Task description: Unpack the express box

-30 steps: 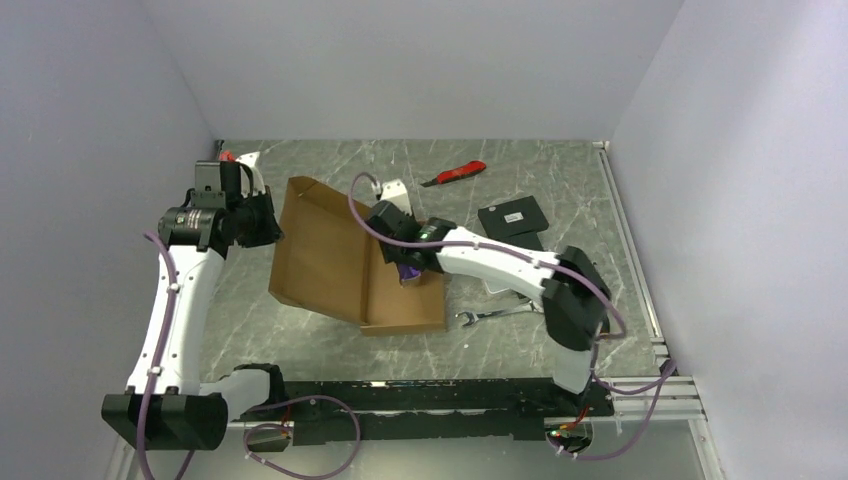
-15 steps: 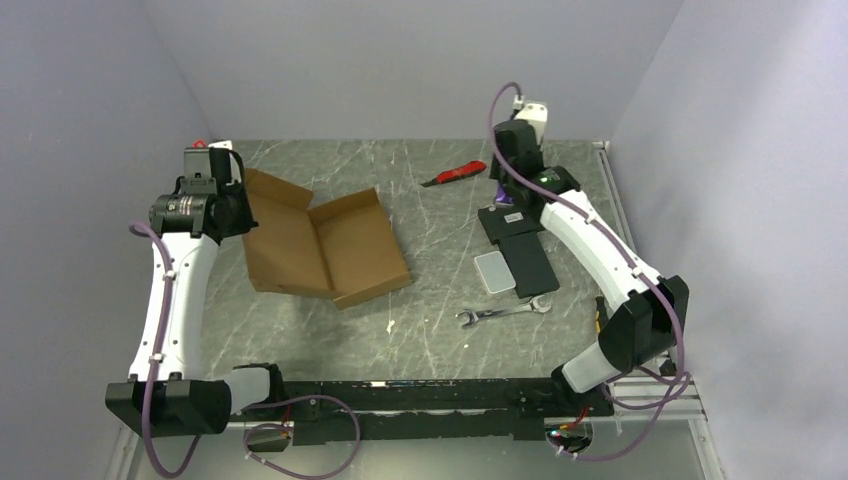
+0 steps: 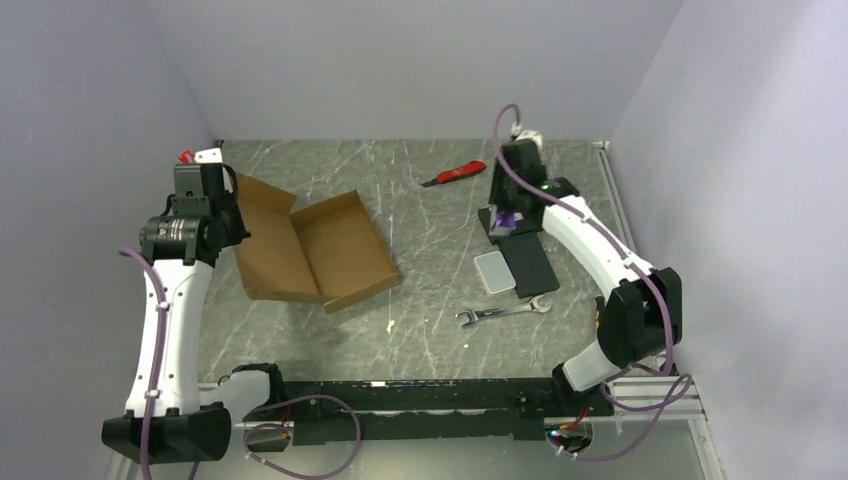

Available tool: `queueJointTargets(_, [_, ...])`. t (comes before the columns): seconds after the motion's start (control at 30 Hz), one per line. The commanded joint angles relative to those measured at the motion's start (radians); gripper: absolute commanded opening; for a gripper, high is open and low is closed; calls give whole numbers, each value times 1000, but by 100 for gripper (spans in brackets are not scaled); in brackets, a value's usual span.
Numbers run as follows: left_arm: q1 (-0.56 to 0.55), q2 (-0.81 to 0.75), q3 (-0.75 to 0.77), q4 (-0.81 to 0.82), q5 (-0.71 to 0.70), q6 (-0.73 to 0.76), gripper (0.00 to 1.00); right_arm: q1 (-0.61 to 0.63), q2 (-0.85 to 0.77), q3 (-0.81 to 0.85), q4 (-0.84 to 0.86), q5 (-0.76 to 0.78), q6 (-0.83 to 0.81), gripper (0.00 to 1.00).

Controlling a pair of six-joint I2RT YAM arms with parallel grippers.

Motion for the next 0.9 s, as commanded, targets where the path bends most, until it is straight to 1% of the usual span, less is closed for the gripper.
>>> queueJointTargets(0.0, [2,-68,8,18,-66,14,2,152,-39,-61,29,-92,13,33])
queueJointTargets(0.13, [3,-68,24,-24,-56,2,4,291,2,-105,62,-104,-30,33])
queueJointTargets(0.23, [3,-83,-12,-23,-46,-11,7,370,74,-98,66,-90,-60,33])
queueJointTargets(0.43, [2,-118,-115,5,-10,-46,12,457,229,-1,63,-60,-76,34])
queueJointTargets(0.5, [3,-121,-125,-3,-18,-51,15,480,273,44,40,-19,-66,35])
queueJointTargets(0.57, [4,-127,-123,-12,-22,-56,20,492,312,79,15,9,-58,35])
queueJointTargets(0.63, [3,-137,-118,-14,-22,-57,26,495,337,85,10,18,-65,36])
queueJointTargets(0.77, [2,-154,-95,-28,-34,-50,42,493,348,47,23,48,-90,37])
queueJointTargets(0.87, [4,-164,-78,-37,-35,-53,51,493,351,21,18,39,-102,40])
